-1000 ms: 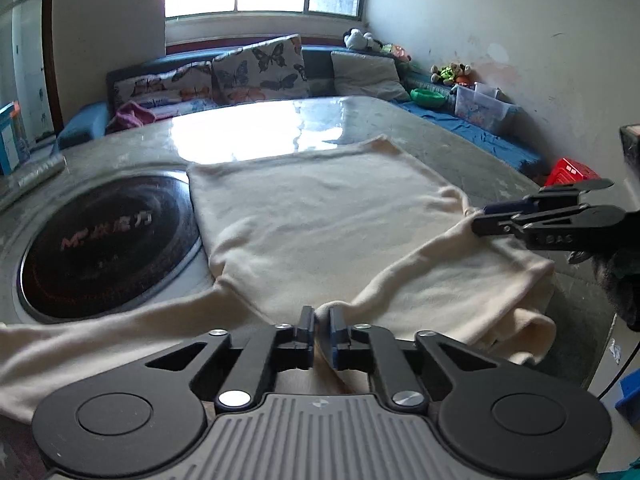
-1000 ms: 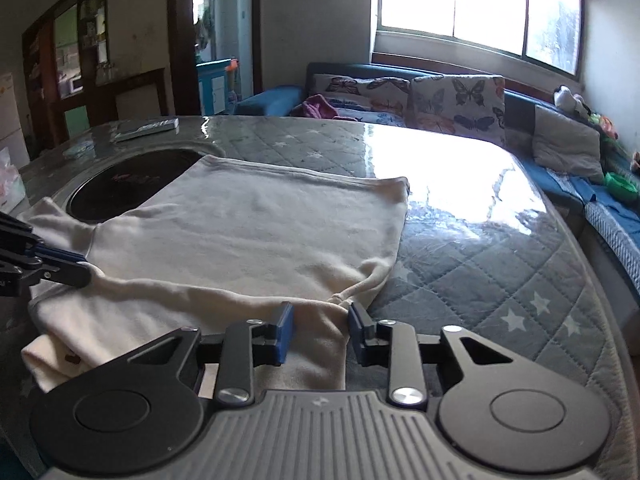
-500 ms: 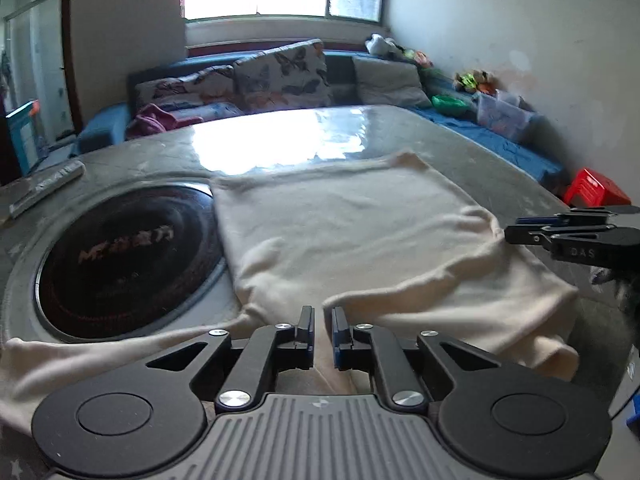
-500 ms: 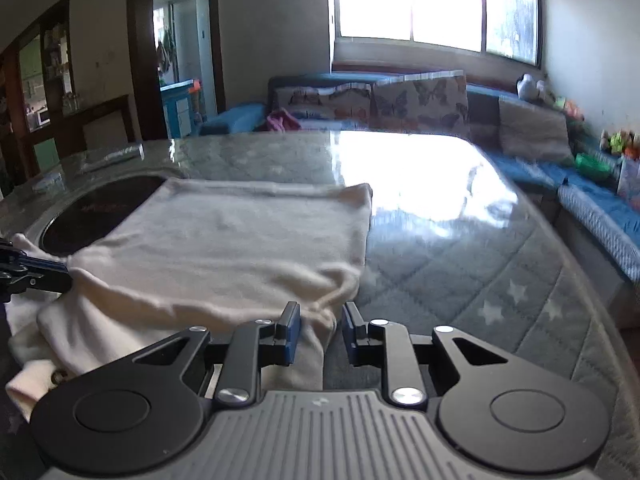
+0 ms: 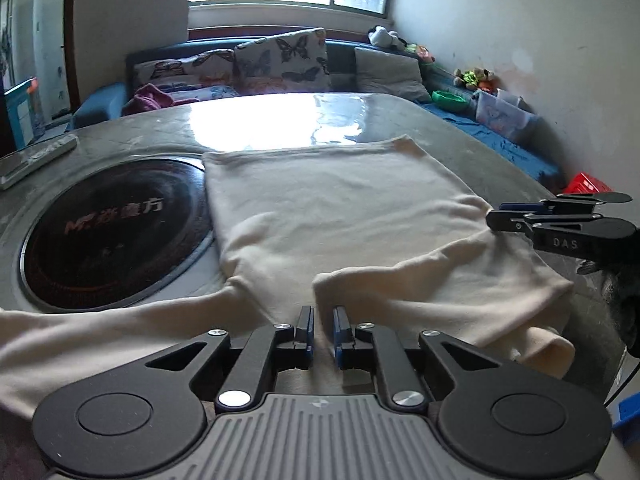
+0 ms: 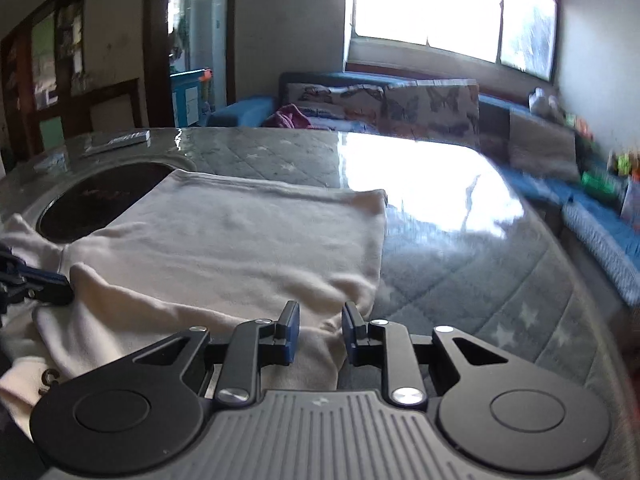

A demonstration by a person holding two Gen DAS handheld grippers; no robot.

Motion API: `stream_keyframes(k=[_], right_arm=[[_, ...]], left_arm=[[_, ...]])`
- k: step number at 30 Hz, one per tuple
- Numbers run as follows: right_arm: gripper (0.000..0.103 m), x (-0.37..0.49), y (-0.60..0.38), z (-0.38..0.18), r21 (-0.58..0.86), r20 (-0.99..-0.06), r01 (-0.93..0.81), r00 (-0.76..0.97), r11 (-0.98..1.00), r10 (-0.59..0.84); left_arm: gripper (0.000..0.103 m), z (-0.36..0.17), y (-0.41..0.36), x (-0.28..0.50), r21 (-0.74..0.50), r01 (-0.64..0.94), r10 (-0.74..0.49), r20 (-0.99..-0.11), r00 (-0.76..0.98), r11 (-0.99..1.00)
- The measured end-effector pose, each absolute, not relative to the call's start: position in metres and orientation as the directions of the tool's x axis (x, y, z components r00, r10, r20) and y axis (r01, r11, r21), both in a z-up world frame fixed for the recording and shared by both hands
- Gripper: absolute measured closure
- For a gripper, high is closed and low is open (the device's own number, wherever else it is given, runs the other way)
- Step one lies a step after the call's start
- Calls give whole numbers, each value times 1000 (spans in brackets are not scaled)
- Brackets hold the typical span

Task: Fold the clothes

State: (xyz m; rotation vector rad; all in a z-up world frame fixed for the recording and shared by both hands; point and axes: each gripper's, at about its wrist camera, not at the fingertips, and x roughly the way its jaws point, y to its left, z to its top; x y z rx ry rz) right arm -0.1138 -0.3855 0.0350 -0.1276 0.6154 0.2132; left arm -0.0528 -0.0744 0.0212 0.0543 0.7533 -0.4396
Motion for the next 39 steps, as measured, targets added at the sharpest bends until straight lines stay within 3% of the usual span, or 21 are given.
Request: stream_keyframes(k=[3, 6, 18, 39], right_arm=[[81, -120, -374, 42, -30, -583, -301, 780, 953, 228], [81, -124, -354, 42, -12, -595, -390, 743, 921, 307], [80, -125, -281, 26, -30, -633, -564, 650, 825, 421], [80, -163, -243, 44, -76, -602, -702, 599, 708, 529]], left_arm=[[91, 24, -70, -59, -120, 401, -373, -668, 644, 908], [84, 27, -65, -66, -133, 397, -379, -663, 645, 908], [85, 31, -52, -86, -173, 389, -402, -649, 646, 905], [84, 28, 31, -96, -208, 97, -214, -666, 715, 973]])
